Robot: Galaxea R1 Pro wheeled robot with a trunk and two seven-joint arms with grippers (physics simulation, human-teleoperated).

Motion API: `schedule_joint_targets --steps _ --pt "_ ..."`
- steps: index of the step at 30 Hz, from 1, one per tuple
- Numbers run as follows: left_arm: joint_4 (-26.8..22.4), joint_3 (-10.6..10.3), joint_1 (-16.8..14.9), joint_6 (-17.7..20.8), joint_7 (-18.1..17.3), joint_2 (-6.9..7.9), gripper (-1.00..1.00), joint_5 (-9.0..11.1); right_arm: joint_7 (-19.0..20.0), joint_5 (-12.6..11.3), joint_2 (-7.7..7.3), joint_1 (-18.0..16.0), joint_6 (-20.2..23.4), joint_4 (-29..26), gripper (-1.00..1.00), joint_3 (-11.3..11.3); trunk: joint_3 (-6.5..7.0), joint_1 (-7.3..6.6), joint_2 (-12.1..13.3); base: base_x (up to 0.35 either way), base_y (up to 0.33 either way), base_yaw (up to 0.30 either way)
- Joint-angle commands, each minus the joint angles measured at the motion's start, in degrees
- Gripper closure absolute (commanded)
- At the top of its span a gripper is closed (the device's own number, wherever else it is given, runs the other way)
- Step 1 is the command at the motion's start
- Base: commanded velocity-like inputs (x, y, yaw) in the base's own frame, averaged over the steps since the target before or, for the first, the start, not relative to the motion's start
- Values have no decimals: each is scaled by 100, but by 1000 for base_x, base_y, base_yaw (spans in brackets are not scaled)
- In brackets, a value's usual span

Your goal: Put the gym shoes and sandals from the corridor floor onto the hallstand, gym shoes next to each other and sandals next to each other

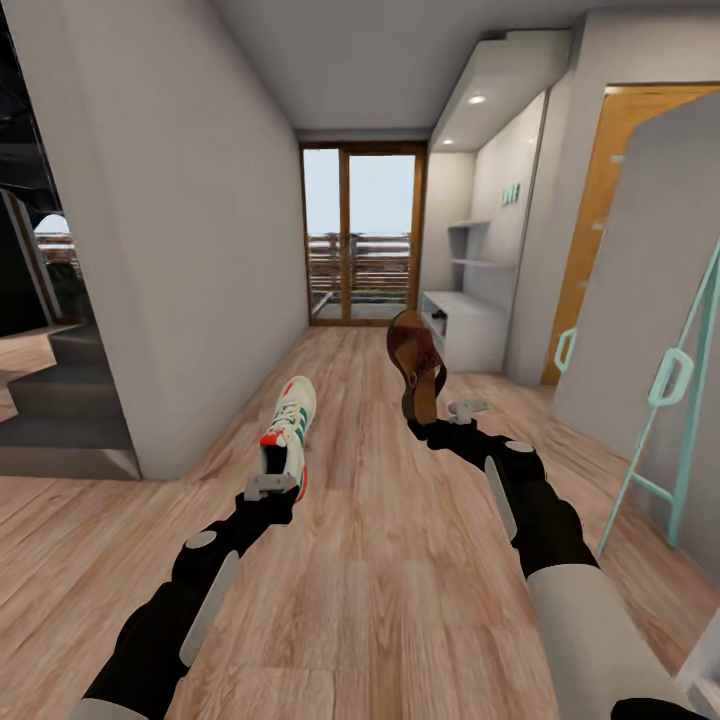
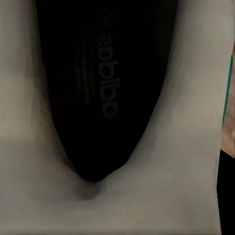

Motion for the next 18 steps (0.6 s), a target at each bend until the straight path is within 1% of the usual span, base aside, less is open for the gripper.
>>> schedule_joint_targets --steps 1,18 --pt "-7 -3 -3 28 -1 4 100 31 49 32 8 -4 30 -7 100 -25 -6 2 -3 341 137 0" --pt "-7 -8 -3 28 -1 4 100 31 43 32 8 -6 30 -8 100 -25 -6 2 -3 341 128 0"
